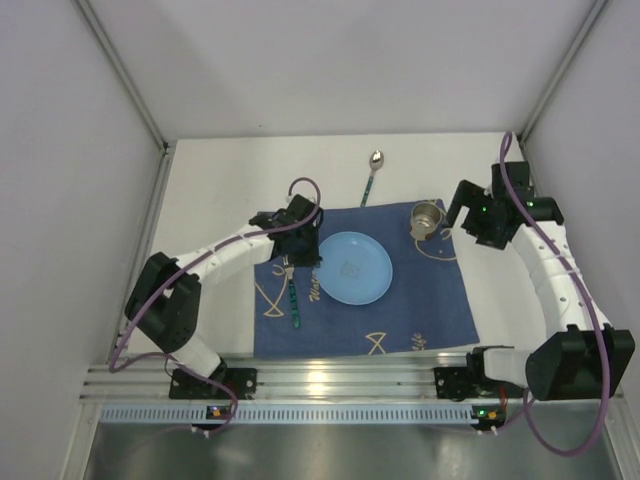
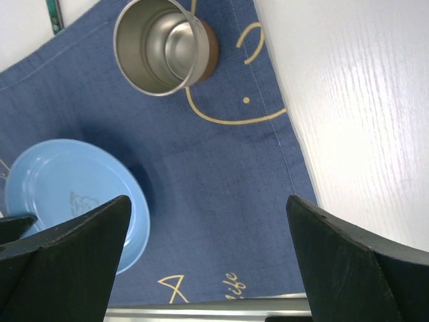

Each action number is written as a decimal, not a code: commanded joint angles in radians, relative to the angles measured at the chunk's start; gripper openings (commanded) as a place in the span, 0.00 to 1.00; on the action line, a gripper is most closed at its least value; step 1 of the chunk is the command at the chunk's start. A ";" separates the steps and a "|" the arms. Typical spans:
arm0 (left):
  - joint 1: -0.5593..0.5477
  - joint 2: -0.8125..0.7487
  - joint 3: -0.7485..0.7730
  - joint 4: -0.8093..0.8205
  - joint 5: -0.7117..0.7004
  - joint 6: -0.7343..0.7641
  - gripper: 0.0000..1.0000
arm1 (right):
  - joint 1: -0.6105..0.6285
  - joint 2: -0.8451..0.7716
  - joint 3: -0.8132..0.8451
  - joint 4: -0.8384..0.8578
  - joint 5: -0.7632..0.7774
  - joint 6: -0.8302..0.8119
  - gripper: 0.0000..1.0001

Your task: Set the dinner table for one person

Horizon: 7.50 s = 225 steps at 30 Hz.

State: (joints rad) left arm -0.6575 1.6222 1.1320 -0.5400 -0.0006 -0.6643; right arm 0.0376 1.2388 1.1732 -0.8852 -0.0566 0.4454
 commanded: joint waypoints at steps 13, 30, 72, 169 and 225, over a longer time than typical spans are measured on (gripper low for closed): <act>-0.004 -0.067 -0.100 -0.040 -0.065 -0.032 0.99 | 0.241 0.612 0.739 0.042 -0.037 0.027 1.00; 0.021 -0.251 -0.133 -0.149 -0.111 0.048 0.98 | 0.347 1.300 1.341 0.091 0.187 0.144 0.87; 0.328 -0.255 -0.078 -0.176 0.063 0.199 0.96 | 0.372 0.926 1.181 0.250 0.179 -0.125 0.00; 0.634 -0.067 -0.710 1.446 -0.069 0.621 0.99 | 0.478 -0.581 -0.412 0.440 0.331 -0.063 1.00; 0.650 -0.055 -0.807 1.609 -0.026 0.618 0.99 | -0.004 0.171 -0.776 1.746 0.104 -0.491 1.00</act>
State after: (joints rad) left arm -0.0139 1.5646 0.3321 0.9878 -0.0410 -0.0422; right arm 0.0559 1.4097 0.3584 0.7685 0.1349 -0.0238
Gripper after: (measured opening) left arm 0.989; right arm 0.996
